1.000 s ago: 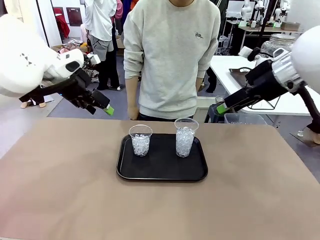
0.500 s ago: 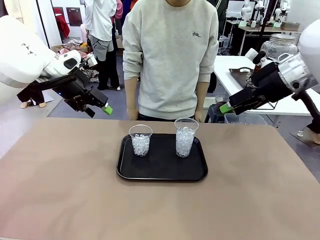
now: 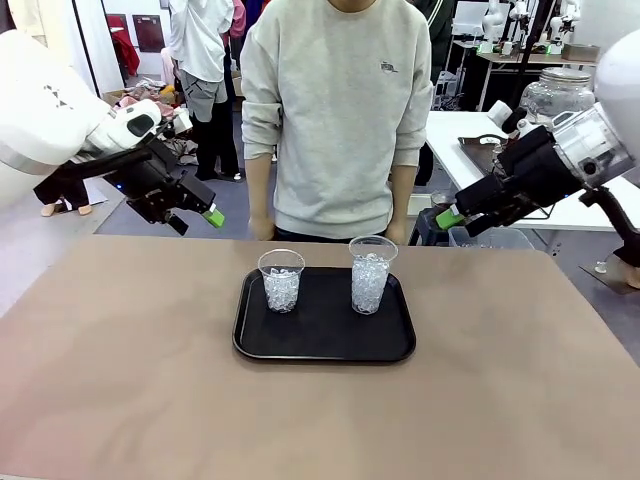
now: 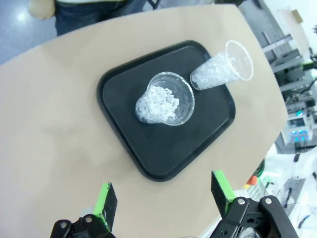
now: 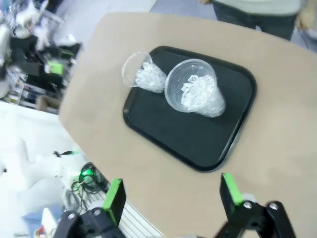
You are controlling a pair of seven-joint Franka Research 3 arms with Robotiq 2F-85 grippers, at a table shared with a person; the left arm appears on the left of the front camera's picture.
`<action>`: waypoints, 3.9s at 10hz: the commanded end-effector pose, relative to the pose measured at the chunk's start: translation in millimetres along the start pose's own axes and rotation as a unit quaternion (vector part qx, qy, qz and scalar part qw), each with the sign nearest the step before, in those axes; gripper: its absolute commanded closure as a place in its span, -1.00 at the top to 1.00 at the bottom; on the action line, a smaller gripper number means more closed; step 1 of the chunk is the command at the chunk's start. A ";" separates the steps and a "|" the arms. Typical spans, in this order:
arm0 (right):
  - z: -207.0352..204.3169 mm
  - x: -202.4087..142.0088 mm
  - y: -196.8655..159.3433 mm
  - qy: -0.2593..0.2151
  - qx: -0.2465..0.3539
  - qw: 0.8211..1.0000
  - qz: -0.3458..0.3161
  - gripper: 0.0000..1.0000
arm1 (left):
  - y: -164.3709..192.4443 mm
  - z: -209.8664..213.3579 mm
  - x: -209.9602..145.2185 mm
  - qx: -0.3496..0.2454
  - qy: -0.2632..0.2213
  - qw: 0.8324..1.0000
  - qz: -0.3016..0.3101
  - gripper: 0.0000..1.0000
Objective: Pour the drink into the iced cup.
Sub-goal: Pick up the iced cup indicated by the human and present it to them.
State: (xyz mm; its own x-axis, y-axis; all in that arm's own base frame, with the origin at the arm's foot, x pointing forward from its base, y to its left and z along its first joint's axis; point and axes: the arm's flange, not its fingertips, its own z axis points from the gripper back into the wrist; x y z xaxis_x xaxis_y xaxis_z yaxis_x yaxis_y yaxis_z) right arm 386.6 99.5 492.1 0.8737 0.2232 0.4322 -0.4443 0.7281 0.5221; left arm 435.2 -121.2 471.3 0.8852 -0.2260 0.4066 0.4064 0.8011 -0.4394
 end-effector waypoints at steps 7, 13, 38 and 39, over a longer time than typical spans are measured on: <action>19.0 11.8 -58.5 -0.033 0.181 0.952 -0.244 1.00 | 60.2 8.6 11.1 -0.190 0.013 0.968 0.163 1.00; -6.4 5.0 -109.0 -0.075 0.245 0.933 -0.254 1.00 | 96.7 -17.9 14.1 -0.308 -0.038 0.931 0.193 1.00; -14.8 -1.5 -127.2 -0.074 0.274 0.919 -0.274 1.00 | 106.2 -31.1 15.4 -0.328 -0.026 0.921 0.209 1.00; -14.8 -1.5 -127.2 -0.074 0.274 0.919 -0.274 1.00 | 106.2 -31.1 15.4 -0.328 -0.026 0.921 0.209 1.00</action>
State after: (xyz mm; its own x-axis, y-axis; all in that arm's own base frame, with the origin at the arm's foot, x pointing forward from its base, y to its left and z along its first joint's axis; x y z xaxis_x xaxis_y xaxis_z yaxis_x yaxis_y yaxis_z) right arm 444.6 15.5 412.6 0.9772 -0.2021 0.0649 -0.0094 0.2646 0.9643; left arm 499.6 -56.8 405.4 0.9907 0.0631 0.1208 0.0967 0.2987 -0.9494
